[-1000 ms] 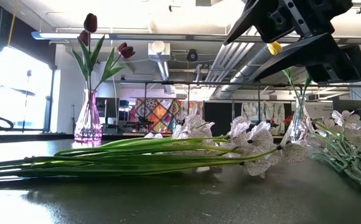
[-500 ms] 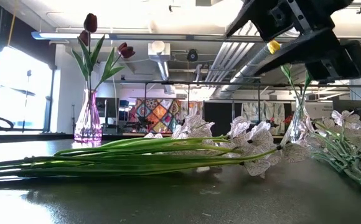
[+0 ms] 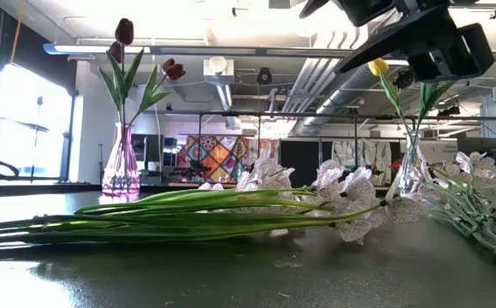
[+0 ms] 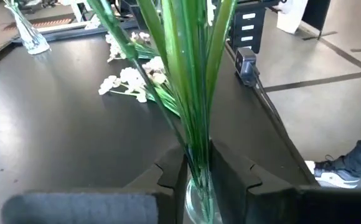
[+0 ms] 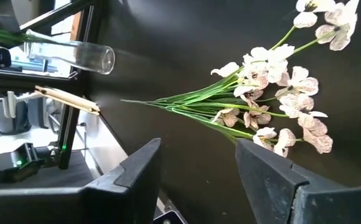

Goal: Sort flowers into vase by color
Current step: Put the top white flowers into the bottom transparent flower vase

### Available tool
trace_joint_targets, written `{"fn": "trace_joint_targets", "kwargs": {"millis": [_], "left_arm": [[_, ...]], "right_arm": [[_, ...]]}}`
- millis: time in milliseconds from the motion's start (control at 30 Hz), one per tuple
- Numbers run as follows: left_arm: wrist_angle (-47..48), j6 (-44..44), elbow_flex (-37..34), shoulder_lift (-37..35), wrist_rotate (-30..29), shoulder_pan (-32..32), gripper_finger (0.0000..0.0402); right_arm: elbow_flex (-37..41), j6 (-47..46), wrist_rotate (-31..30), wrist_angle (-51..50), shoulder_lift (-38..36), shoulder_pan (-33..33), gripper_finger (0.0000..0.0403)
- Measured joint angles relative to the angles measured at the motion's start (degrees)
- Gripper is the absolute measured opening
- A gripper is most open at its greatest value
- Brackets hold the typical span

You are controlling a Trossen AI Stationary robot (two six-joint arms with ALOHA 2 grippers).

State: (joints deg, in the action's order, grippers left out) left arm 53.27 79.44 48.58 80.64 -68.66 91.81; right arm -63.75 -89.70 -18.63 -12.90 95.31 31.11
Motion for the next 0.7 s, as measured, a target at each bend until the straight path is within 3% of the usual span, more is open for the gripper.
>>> {"fn": "trace_joint_targets", "kwargs": {"millis": [433,700], "left_arm": [[15.09,8.9,0.0,0.04,-2.3,-2.21,0.0032],[16.68,14.78,-1.12,-2.11,-0.42,-3.23,0.0033]], "right_arm": [[-0.44,-0.21,-0.35,-0.6,0.0,0.0,0.0194],[-0.44,0.0,-0.84,-0.59,0.0,0.0,0.0194]]}}
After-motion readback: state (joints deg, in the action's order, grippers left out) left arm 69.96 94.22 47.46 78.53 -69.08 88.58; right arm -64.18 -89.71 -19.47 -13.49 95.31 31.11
